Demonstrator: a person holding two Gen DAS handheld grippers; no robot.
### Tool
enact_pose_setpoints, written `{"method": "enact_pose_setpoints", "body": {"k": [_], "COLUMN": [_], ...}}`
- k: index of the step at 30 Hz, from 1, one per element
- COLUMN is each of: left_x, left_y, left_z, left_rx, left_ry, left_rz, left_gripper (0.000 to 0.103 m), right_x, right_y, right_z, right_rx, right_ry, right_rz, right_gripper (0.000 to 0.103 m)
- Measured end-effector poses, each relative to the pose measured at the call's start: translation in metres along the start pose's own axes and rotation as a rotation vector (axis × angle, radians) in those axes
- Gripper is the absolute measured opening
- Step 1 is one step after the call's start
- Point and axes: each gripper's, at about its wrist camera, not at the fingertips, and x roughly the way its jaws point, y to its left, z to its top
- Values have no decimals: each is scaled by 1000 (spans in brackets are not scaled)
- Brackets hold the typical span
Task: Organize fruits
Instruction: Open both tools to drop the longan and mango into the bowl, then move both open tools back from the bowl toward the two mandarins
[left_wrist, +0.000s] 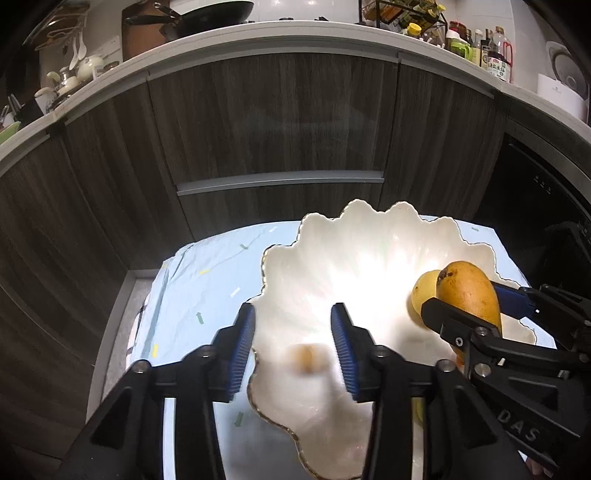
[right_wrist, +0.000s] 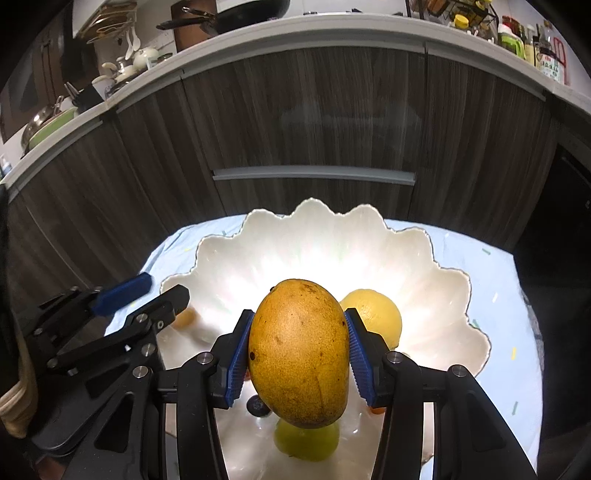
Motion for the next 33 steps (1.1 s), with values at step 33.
{"method": "enact_pose_setpoints", "body": {"k": [33], "left_x": [-77], "left_y": [5], "left_z": [-12], "left_rx": [-34], "left_ry": [-89], "left_rz": [115], "left_gripper": [81], "right_x": [-84], "right_y": [-18], "right_z": [-18], "right_rx": [70], "right_ry": [-155], "right_rz": [-163], "right_gripper": [87]}}
